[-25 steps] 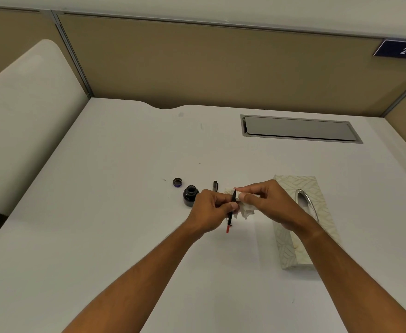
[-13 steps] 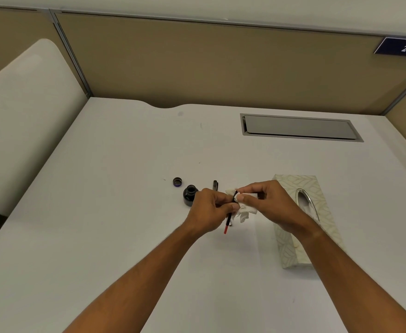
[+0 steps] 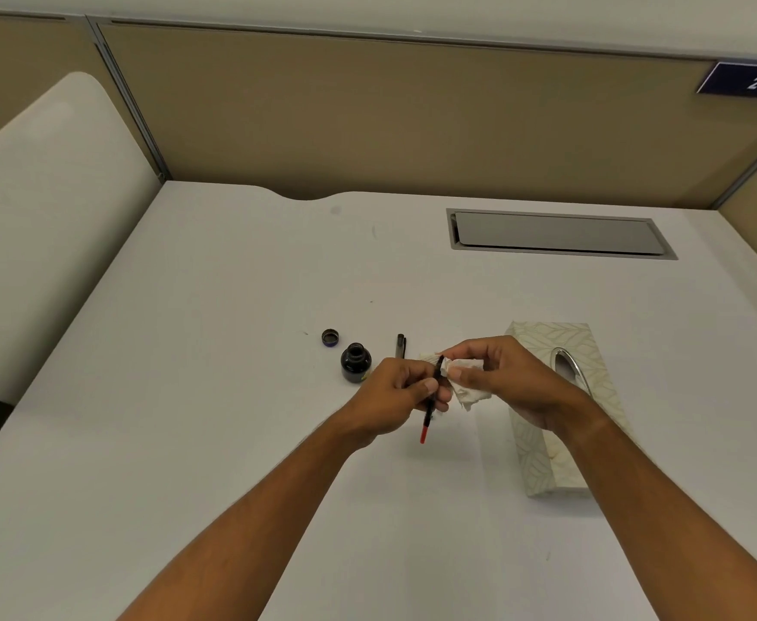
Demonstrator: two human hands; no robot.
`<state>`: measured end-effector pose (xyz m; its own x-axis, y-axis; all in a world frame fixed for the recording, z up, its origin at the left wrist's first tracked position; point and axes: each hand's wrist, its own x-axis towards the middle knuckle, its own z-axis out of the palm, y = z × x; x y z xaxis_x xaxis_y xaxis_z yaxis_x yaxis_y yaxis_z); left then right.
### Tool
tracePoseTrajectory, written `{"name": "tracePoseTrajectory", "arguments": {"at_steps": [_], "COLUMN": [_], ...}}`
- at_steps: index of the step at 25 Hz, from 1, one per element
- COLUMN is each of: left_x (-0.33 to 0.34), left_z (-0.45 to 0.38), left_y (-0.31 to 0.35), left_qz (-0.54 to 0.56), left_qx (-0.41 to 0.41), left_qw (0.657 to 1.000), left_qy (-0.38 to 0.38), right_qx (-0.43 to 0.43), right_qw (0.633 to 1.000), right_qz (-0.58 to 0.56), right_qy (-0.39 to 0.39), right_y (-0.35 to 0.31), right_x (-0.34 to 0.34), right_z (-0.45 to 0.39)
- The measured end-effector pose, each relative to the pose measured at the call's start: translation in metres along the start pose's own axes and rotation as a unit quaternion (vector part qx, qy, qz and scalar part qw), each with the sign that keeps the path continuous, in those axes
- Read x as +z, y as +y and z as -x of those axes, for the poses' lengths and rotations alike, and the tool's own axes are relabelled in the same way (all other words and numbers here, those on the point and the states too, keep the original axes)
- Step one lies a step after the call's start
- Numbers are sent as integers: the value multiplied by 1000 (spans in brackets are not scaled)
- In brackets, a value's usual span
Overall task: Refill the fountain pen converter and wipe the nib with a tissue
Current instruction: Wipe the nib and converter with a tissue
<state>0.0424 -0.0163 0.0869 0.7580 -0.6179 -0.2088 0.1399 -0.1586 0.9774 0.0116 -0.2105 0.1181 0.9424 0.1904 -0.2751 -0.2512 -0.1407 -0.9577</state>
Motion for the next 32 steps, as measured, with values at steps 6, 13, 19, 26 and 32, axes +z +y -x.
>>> {"name": "tracePoseTrajectory", "arguments": {"at_steps": [6,13,19,26,32], "left_x": [0,1,1,1,2], "left_z": [0,-1,-1,0,0], "left_y": [1,-1,-1,0,0], "left_qz": [55,60,68,67,62], "left_qx": [6,-2,-3,2,7], "left_qw": [998,998,998,998,998], "left_qy": [-3,7,2,-12,-18], "right_qx": [18,9,5,36,48], "right_qw": [997,990,994,985,992], "right_qz": [-61,-111,-92,-169,-116], "right_qy": [45,83,63,13,33], "right_y": [8,10,11,3,6], "right_x": [-2,0,1,-5,-3], "right_z": [-1,-3,-1,1,-2]}}
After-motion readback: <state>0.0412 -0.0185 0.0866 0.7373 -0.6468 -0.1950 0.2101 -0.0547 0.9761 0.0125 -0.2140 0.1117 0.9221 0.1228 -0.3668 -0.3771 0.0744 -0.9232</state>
